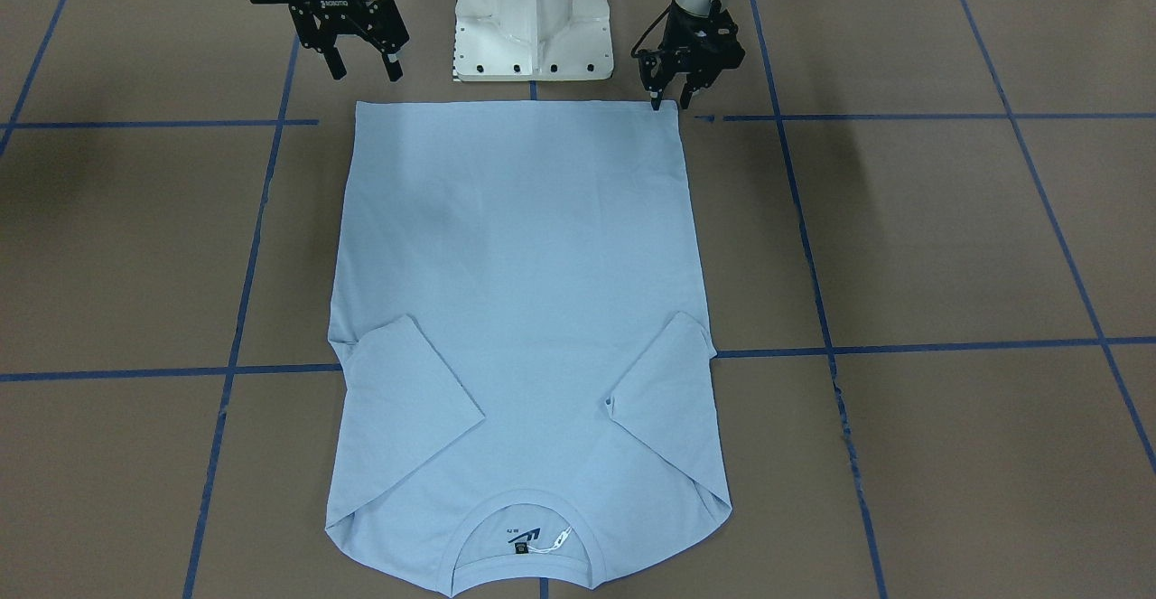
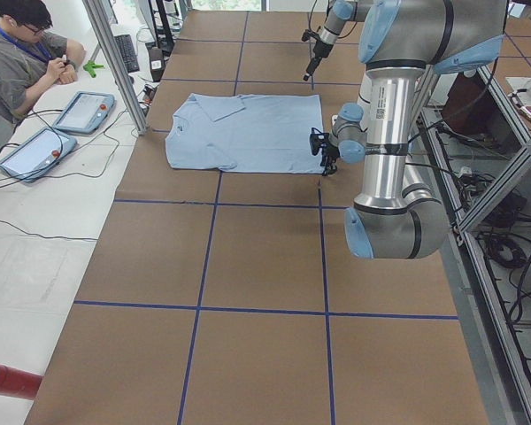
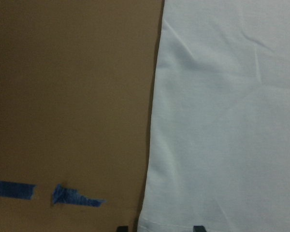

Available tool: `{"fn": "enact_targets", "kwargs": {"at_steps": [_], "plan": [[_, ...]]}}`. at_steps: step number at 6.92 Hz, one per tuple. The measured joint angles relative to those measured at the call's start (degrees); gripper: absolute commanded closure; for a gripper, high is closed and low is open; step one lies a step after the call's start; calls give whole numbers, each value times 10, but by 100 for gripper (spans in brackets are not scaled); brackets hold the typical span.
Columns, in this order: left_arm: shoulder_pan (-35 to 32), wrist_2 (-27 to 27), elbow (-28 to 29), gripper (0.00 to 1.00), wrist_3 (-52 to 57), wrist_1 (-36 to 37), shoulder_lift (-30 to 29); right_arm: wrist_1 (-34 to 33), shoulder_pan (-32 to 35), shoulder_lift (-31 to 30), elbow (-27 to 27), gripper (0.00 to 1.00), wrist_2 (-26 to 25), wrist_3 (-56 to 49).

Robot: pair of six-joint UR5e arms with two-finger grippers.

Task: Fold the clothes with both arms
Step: 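Adjust both grippers and pinch the two hem corners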

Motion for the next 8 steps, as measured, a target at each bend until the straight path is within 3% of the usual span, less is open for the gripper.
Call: {"fn": "enact_targets", "kwargs": {"at_steps": [1,2,5,8], "plan": [[0,0,2,86,0,0,0,0,0,0,0,2,0,0],[0,-1,2,100,0,-1,-1,0,0,0,-1,2,0,0],[0,0,-3,100,0,-1,-2,0,0,0,-1,2,0,0],[-4,1,-23,100,1,0,-7,-5,-12,-8,-8,18,-16,31]]}}
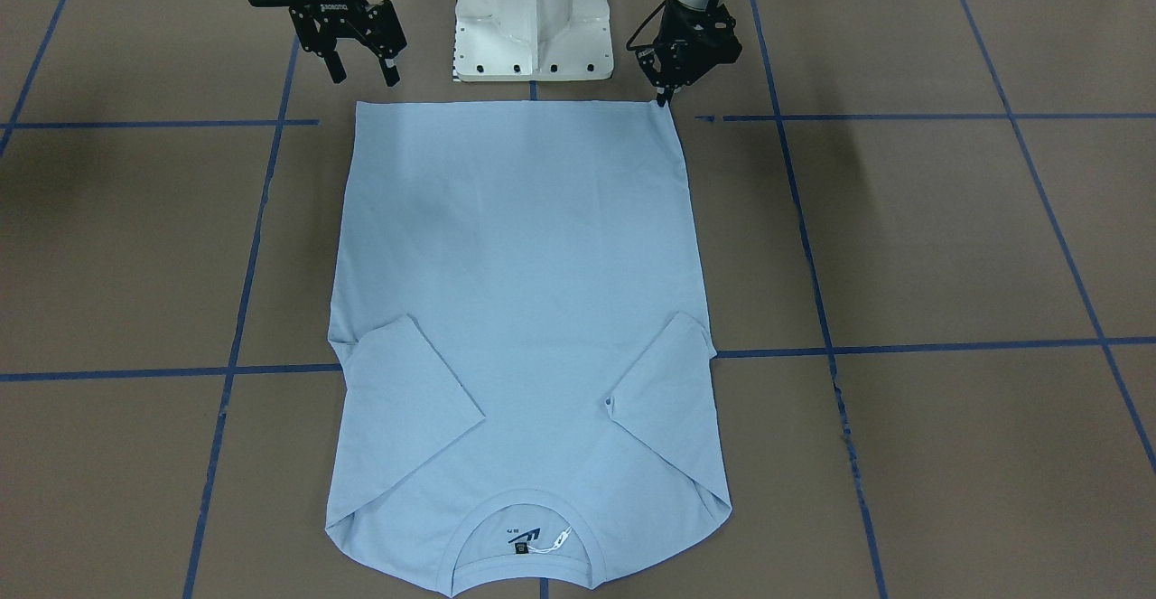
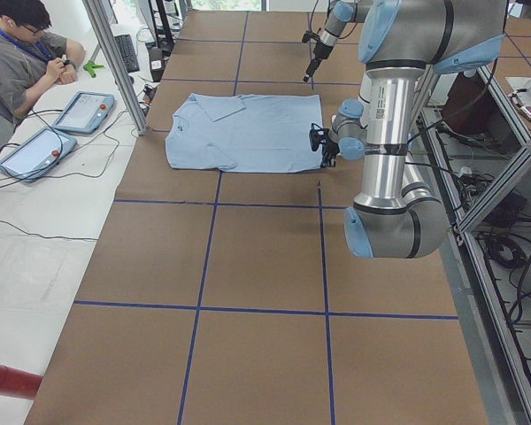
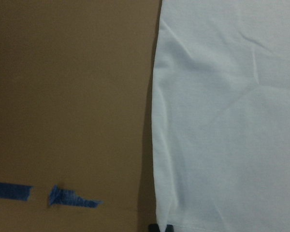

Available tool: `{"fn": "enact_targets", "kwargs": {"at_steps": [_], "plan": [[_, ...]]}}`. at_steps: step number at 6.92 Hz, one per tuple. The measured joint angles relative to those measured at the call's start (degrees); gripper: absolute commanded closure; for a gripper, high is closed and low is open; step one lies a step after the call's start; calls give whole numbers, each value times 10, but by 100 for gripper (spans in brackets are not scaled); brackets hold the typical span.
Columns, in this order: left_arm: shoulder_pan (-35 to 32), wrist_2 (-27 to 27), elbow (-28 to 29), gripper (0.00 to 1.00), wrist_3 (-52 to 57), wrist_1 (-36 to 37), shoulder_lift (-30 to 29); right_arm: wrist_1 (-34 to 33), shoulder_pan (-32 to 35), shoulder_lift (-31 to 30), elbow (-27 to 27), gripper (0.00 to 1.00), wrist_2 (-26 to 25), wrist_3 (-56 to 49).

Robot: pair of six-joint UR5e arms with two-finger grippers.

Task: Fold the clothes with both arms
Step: 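Adjust both grippers and pinch the two hem corners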

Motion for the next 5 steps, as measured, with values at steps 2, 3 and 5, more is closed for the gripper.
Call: {"fn": "enact_targets", "kwargs": {"at_steps": [2,3,5], "plan": [[-12,0,-15,100,0,1,-3,-21,-25,-21,-3,18,-15,62],[-16,3,-17,100,0,1,-3,-37,-36,-24,-3,18,-19,85],[-20,14,-19,100,-1,1,-9,-49,-54,-26,-8,19,-26,128]]}}
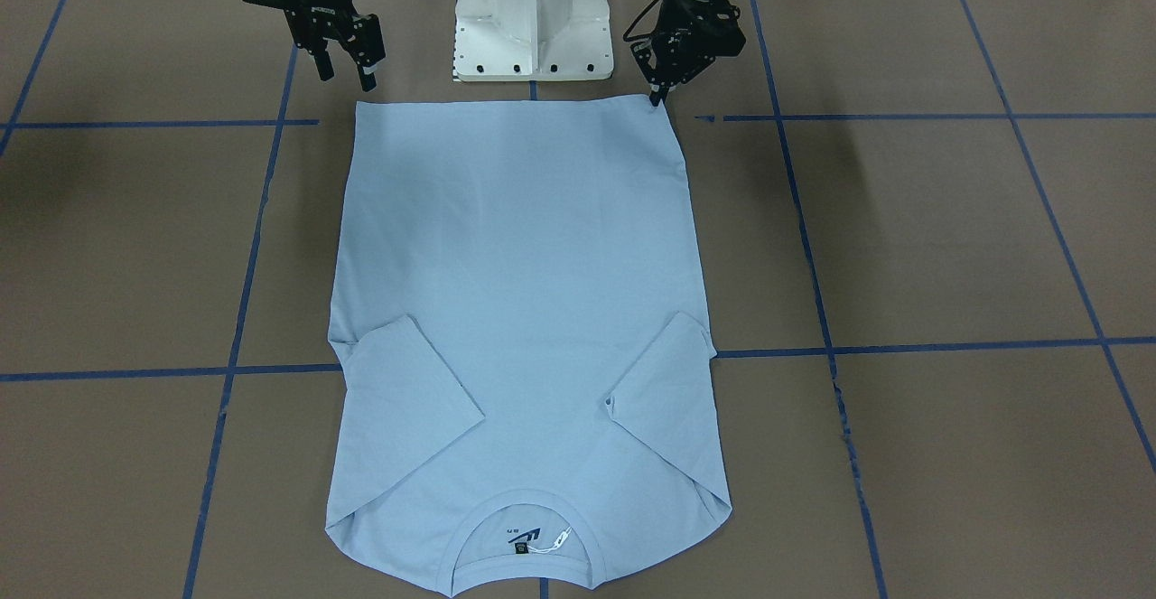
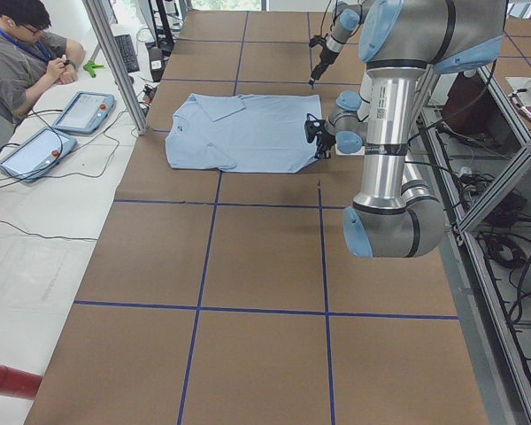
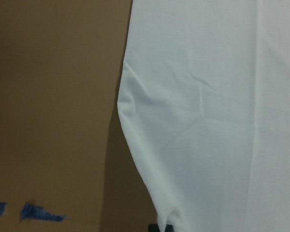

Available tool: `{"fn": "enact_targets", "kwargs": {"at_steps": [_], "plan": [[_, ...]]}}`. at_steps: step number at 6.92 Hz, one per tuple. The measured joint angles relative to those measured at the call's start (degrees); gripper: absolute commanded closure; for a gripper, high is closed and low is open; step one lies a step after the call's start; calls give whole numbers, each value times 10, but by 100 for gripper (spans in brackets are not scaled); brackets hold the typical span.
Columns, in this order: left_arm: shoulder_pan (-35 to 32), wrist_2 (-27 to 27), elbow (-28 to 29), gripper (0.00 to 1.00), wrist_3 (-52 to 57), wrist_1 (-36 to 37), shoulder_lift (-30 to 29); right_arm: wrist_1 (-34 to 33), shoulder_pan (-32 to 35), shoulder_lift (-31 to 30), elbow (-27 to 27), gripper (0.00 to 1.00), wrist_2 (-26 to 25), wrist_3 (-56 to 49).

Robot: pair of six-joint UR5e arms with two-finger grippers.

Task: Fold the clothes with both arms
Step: 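Adjust both grippers and pinch the two hem corners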

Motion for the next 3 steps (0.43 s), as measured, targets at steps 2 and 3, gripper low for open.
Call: {"fn": "enact_targets", "kwargs": {"at_steps": [2,3], "plan": [[1,20,-2,100,-1,0,-2,-1,-26,2,-14,29,-20,44],[2,28,-3,100,-1,0,-2,-1,-34,4,-30,30,-31,58]]}}
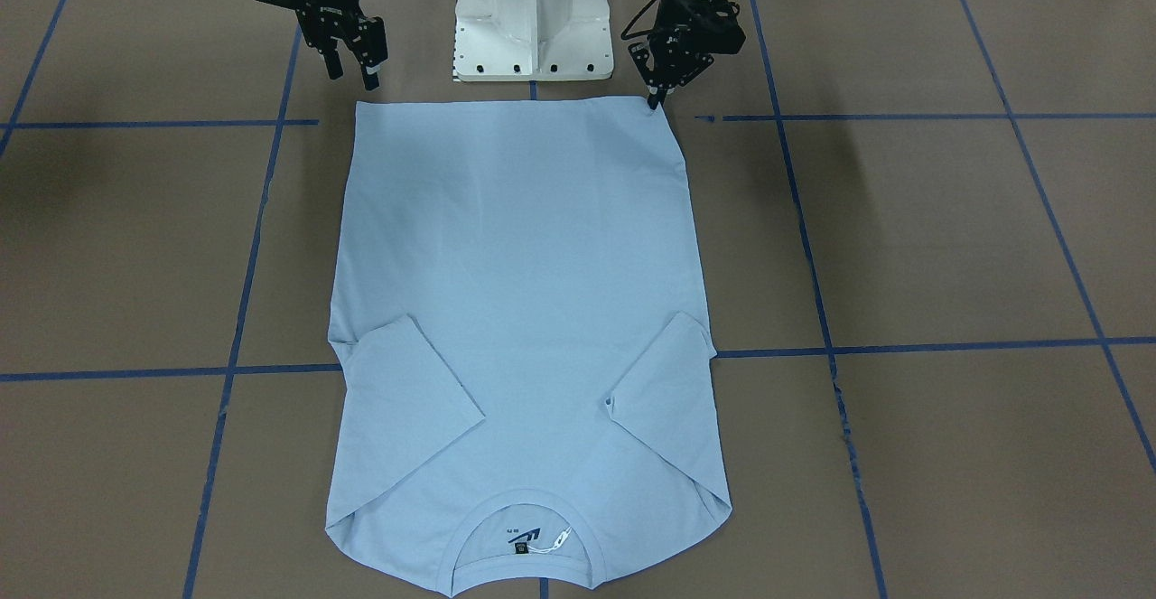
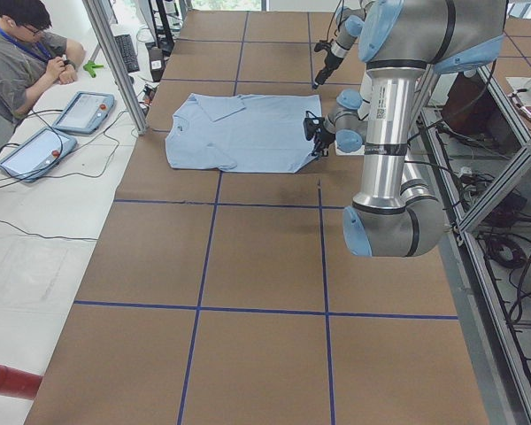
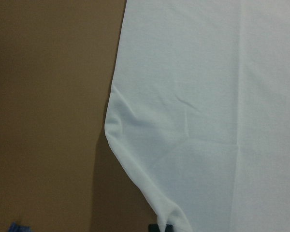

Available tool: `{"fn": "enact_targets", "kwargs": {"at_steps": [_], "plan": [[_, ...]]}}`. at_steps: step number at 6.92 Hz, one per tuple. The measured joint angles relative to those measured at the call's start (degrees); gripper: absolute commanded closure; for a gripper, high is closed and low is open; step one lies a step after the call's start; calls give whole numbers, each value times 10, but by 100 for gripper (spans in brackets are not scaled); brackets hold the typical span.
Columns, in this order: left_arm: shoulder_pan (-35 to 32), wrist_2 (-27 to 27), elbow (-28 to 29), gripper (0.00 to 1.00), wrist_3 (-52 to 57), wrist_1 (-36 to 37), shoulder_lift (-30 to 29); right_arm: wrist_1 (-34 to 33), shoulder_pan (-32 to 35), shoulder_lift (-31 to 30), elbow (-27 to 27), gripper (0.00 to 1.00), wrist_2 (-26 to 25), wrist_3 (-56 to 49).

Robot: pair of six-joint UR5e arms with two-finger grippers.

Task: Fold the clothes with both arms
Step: 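Adjust both grippers and pinch the two hem corners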

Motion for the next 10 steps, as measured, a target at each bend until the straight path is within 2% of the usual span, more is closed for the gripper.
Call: {"fn": "enact_targets", "kwargs": {"at_steps": [3,4,5,6,8,10], "plan": [[4,11,-2,100,-2,0,0,1,-6,11,-40,34,-11,9],[4,11,-3,100,-2,0,0,1,-7,23,-53,39,-13,9],[4,11,-3,100,-2,0,0,1,-7,34,-64,58,-14,8],[4,11,-3,100,-2,0,0,1,-6,39,-68,65,-14,7],[4,11,-3,100,-2,0,0,0,-3,38,-71,64,-15,2],[4,11,-3,100,-2,0,0,-1,-1,36,-71,100,-16,-2]]}}
